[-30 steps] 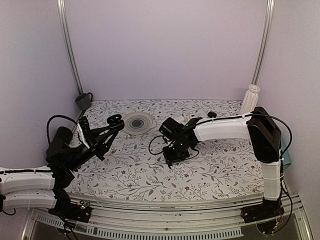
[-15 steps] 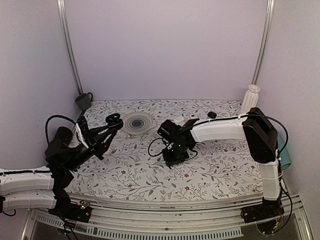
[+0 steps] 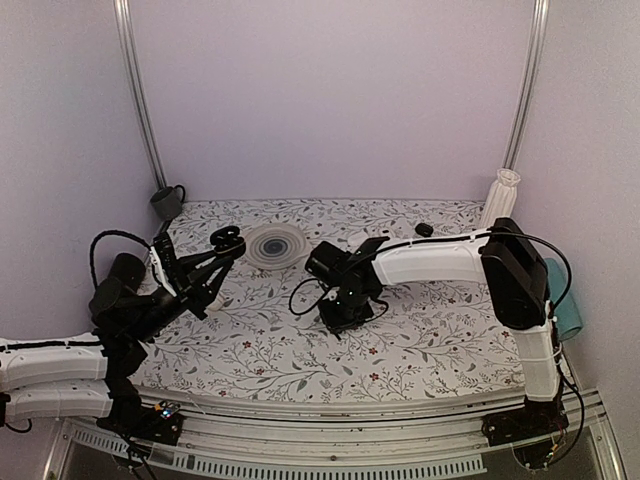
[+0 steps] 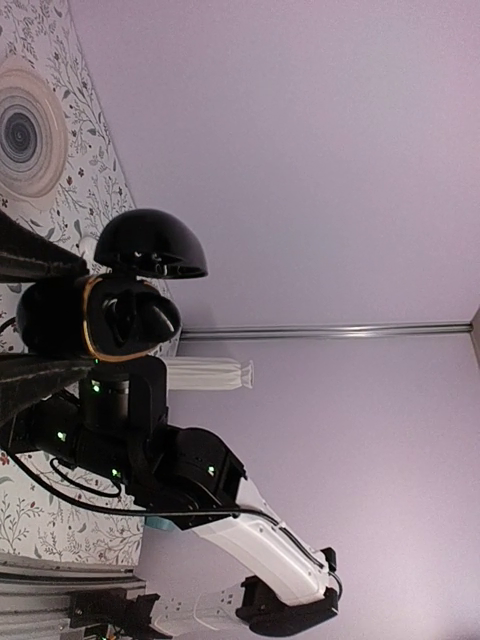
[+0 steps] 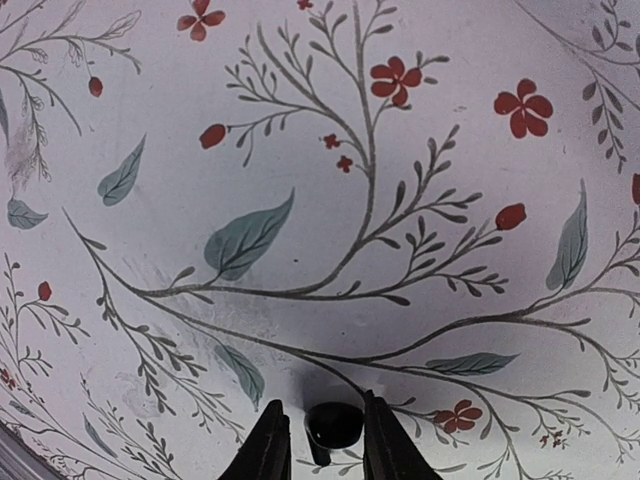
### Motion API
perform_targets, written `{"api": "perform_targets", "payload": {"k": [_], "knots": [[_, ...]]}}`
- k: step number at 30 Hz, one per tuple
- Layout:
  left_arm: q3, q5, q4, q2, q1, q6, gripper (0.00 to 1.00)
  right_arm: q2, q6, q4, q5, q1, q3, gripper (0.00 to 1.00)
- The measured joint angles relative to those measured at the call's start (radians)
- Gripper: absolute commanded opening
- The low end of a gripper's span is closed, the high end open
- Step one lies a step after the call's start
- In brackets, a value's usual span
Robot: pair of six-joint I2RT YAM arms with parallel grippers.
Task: Insert the wireless bluetooth earbuds into the charging case
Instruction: Pick up the left earbud from the center of the board.
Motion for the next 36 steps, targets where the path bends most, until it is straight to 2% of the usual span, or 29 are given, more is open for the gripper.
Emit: {"api": "perform_targets", "payload": {"k": [14,36], "knots": [[0.0,0.0,0.005,0.003,0.0,0.0,0.0,0.022,-0.001,-0.063,0.031,0.008,0.05,0.29],[0.0,0.001,0.024,0.03,0.0,0.003,0.0,0.07,-0.009,-0.151,0.073,0.039,0.117,0.25]]}}
